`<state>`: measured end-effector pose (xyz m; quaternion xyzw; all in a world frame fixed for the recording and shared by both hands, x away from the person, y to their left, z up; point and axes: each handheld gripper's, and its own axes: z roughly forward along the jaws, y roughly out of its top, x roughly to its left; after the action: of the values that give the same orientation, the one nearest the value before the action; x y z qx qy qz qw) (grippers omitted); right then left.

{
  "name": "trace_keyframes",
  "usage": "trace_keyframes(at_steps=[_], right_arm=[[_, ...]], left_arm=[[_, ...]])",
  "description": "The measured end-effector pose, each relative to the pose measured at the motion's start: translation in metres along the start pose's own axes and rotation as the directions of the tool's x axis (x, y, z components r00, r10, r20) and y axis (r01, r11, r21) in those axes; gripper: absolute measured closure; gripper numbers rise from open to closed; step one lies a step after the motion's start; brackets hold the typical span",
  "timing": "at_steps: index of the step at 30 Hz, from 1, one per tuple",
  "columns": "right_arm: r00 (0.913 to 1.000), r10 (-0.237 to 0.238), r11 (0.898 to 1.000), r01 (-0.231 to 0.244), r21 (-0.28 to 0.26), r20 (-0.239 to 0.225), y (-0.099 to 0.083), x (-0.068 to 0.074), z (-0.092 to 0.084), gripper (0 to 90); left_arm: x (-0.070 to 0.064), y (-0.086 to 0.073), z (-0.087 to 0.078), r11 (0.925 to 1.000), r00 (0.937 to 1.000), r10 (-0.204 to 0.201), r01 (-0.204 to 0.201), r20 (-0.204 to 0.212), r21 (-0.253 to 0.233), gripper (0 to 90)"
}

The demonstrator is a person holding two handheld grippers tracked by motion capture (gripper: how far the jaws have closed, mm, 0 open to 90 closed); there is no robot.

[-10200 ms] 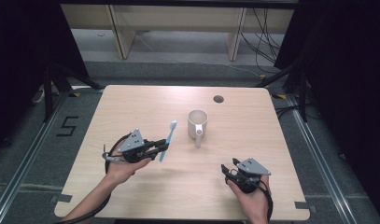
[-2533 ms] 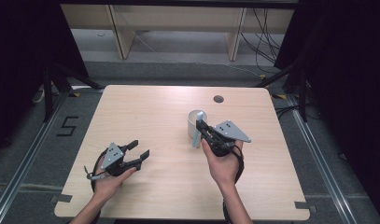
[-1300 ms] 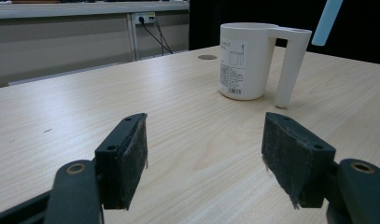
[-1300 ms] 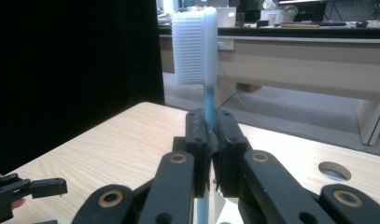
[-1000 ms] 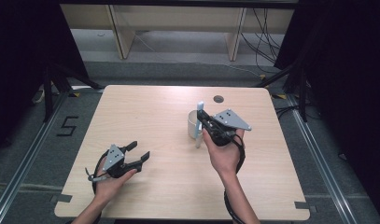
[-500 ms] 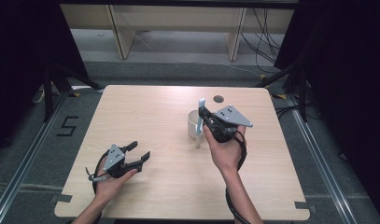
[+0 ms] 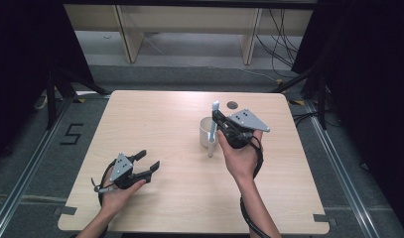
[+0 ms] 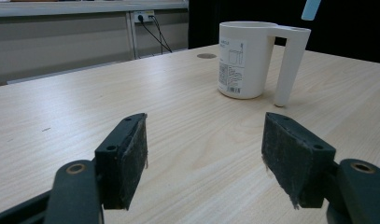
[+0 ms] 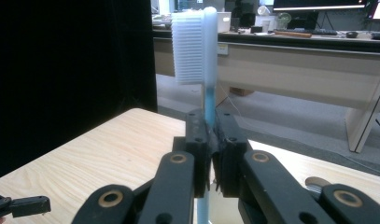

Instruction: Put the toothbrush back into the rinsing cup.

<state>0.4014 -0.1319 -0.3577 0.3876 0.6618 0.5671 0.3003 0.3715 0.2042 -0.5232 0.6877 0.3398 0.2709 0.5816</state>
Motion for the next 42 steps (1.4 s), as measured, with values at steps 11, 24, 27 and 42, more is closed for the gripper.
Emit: trace_keyframes(at_steps=[11, 24, 27, 42], right_arm=[[0.9998, -0.014, 1.000, 0.014, -0.001, 0.017, 0.006, -0.004, -0.001, 86.0], [0.9998, 0.004, 1.000, -0.005, 0.014, 0.021, 0.005, -0.006, 0.004, 86.0], [0.9997, 0.010, 1.000, -0.010, 0.006, 0.023, 0.002, -0.006, 0.006, 86.0], [0.9997, 0.012, 0.999, -0.013, 0.034, 0.023, -0.008, -0.008, 0.010, 85.9]], left_arm=[[0.000, 0.000, 0.001, 1.0000, 1.0000, -0.001, 0.001, 0.005, -0.009, 30.6], [0.000, 0.000, -0.001, 1.0000, 1.0000, -0.001, 0.001, -0.003, 0.005, 30.7], [0.000, 0.000, -0.001, 1.0000, 1.0000, 0.000, 0.000, -0.003, 0.005, 30.8], [0.000, 0.000, -0.001, 1.0000, 1.0000, 0.000, 0.000, -0.004, 0.006, 30.9]])
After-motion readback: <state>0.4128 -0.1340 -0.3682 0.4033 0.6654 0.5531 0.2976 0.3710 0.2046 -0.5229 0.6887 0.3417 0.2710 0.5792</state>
